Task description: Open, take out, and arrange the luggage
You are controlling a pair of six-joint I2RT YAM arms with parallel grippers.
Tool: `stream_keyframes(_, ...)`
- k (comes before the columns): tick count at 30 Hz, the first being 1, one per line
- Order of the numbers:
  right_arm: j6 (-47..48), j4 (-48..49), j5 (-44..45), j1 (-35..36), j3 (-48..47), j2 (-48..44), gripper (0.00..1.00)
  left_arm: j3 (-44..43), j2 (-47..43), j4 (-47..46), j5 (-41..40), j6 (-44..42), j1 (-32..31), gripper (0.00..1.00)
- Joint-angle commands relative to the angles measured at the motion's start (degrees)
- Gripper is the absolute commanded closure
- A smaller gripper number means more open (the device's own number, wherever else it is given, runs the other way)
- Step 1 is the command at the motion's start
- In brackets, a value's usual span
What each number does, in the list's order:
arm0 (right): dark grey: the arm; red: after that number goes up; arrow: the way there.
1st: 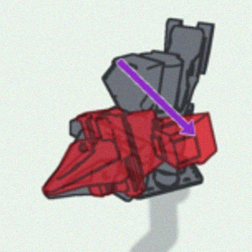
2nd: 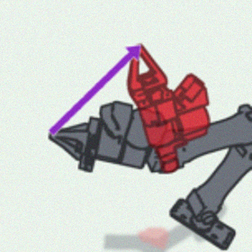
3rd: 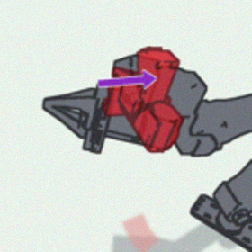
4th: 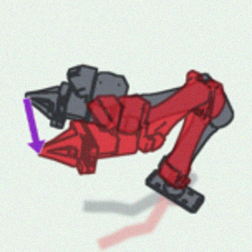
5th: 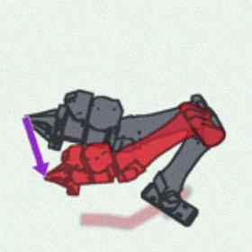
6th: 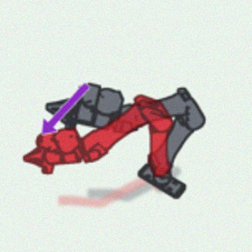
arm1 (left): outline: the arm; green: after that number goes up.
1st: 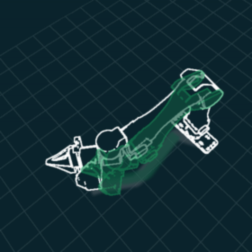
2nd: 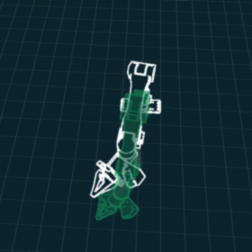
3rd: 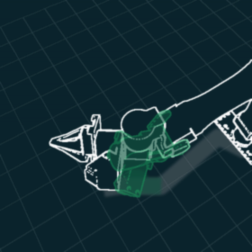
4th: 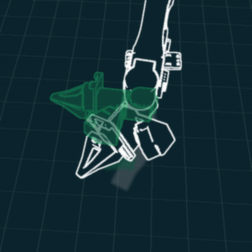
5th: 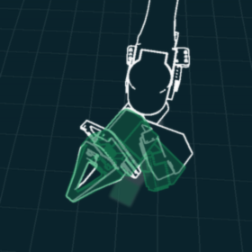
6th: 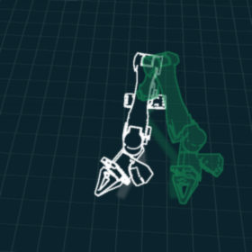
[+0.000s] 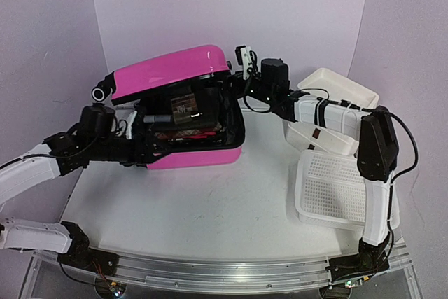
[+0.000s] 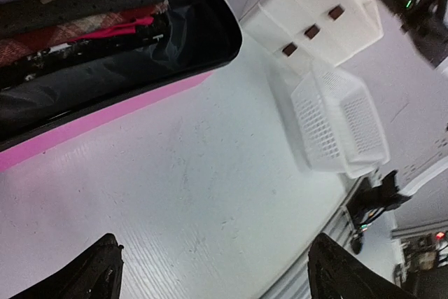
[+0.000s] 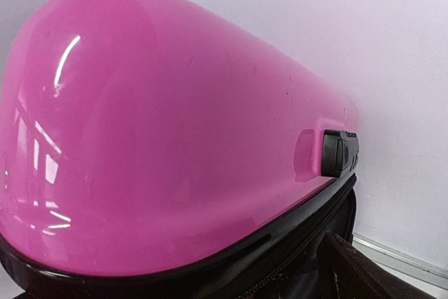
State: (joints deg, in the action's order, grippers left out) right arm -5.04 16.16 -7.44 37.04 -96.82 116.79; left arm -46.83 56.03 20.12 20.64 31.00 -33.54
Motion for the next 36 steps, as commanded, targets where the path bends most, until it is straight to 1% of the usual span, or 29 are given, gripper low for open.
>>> stream_keyframes(1,-2.78,-2.1,0.34,0.84,-7.6,1.67,0.02,-7.33,10.2,-1.29,-15.1,-19.5,-7.87,0.08)
stream_keyframes(2,-2.85,-3.12,0.05,0.84,-8.31,1.99,0.02,-9.78,13.32,-1.33,-14.86,-24.4,-8.73,0.09)
stream_keyframes(3,-2.85,-3.99,-0.18,0.92,-8.98,2.23,0.02,-12.38,17.72,-1.01,-16.35,-28.75,-9.48,0.11)
stream_keyframes(5,-2.74,-5.68,-0.39,0.94,-10.23,2.63,0.02,-16.71,22.91,-0.9,-18.95,-36.87,-10.46,0.12)
stream_keyframes(8,-2.3,-7.15,-0.69,0.96,-11.11,2.74,0.02,-24.22,30.92,0.14,-21.26,-46.42,-10.58,0.12)
stream_keyframes(10,-1.89,-8.13,-0.65,0.93,-11.73,2.65,0.02,-29.2,36.04,2.26,-19.46,-51.69,-10.58,0.12)
stream_keyframes(12,-1.74,-8.76,-0.6,0.95,-12.26,2.57,0.02,-34.42,41.6,5.72,-17.39,-55.0,-10.58,0.11)
stream_keyframes(16,-1.55,-9.53,-0.59,0.94,-13.22,2.48,0.02,-45.67,51.35,14.3,-13.01,-55.93,-10.58,0.09)
stream_keyframes(18,-1.64,-9.78,-0.54,0.93,-13.66,2.48,0.02,-49.33,54.55,16.88,-10.3,-56.33,-10.58,0.08)
stream_keyframes(20,-1.79,-9.83,-0.44,0.94,-13.96,2.48,0.02,-50.83,56.97,18.44,-10.43,-56.68,-10.58,0.08)
stream_keyframes(23,-2.28,-9.92,-0.23,0.96,-14.47,2.56,0.02,-49.95,58.95,19.34,-9.92,-57.4,-10.58,0.11)
stream_keyframes(26,-2.58,-9.92,-0.16,0.98,-15.29,2.89,0.02,-46.66,59.62,20.1,-9.56,-56.7,-10.58,0.17)
stream_keyframes(27,-2.73,-9.92,-0.17,0.97,-15.59,3.05,0.02,-45.28,59.53,20.5,-9.92,-56.23,-10.58,0.21)
stream_keyframes(28,-2.82,-9.92,-0.23,0.96,-15.86,3.21,0.02,-43.43,59.13,21.04,-10.78,-54.82,-10.6,0.32)
stream_keyframes(29,-2.93,-9.92,-0.22,0.94,-16.12,3.3,0.02,-41.62,58.26,21.2,-11.33,-53.71,-10.58,0.39)
stream_keyframes(31,-2.97,-9.92,-0.32,1.0,-16.5,3.56,0.02,-37.43,55.42,21.04,-11.43,-51.7,-10.58,0.5)
stream_keyframes(32,-3.03,-9.92,-0.35,0.94,-16.63,3.65,0.02,-35.29,54.11,20.67,-11.86,-50.74,-10.58,0.55)
stream_keyframes(36,-3.54,-9.92,-0.52,1.01,-16.78,4.11,0.02,-28.16,49.36,20.05,-15.6,-48.47,-10.58,0.68)
